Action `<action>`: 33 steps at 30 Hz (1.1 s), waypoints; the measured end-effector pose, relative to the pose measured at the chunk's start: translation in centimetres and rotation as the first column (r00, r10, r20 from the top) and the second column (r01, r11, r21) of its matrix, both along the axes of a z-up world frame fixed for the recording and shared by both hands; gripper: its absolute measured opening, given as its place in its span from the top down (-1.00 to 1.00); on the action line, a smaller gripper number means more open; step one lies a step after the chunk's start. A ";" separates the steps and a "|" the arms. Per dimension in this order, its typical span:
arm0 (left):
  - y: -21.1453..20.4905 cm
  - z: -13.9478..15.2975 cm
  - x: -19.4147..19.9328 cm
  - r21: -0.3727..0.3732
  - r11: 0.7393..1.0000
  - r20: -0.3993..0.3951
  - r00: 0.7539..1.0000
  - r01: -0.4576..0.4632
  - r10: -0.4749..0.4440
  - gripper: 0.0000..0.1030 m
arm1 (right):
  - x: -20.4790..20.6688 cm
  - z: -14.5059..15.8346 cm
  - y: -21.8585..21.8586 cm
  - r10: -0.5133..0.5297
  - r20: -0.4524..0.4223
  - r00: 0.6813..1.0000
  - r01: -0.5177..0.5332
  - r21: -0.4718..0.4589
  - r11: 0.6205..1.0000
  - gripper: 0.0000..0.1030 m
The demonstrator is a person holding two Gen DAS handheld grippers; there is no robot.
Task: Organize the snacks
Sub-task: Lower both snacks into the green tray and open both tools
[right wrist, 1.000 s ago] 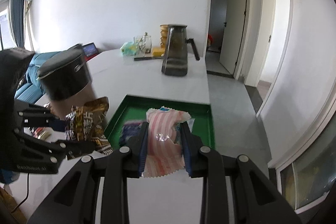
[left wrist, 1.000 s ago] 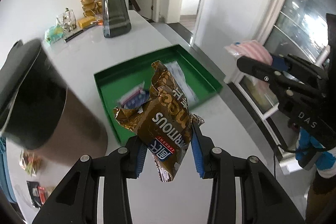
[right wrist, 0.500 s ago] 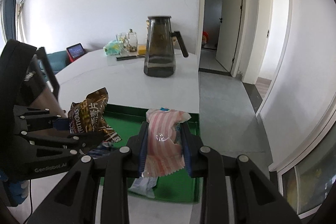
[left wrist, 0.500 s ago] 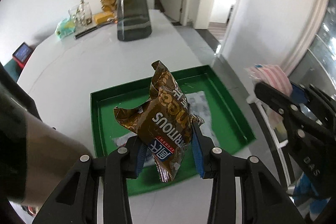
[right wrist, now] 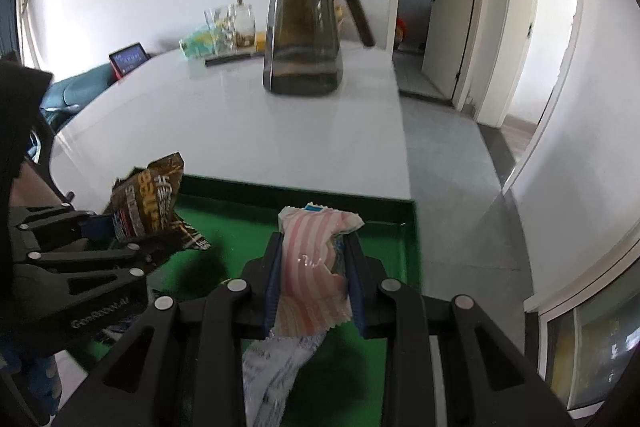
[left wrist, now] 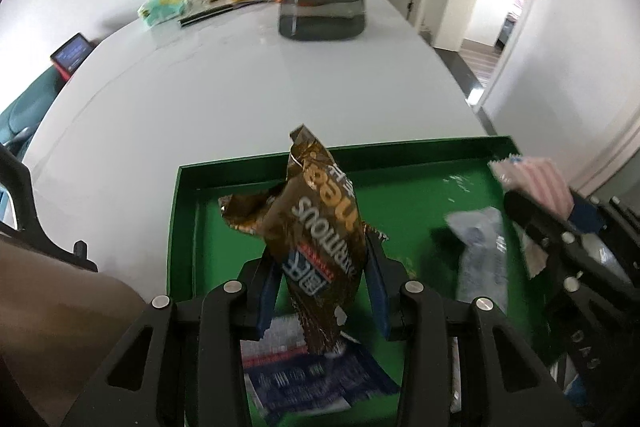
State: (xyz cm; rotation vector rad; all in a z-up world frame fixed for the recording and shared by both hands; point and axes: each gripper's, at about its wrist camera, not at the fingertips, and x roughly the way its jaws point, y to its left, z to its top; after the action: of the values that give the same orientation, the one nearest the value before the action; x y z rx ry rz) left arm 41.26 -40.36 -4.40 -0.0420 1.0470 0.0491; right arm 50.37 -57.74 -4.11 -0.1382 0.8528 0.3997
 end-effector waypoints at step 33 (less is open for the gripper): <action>0.1 -0.8 -0.2 -0.011 1.000 0.023 1.000 0.015 -0.015 0.20 | 1.0 -2.2 1.5 0.006 -0.086 0.996 -0.012 -0.066 0.998 -0.70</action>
State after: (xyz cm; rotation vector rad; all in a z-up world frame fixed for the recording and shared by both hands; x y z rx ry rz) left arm 41.08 -40.23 -5.17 -0.0444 1.0249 0.0292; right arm 51.34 -56.28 -6.26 -0.1878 0.9506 0.3881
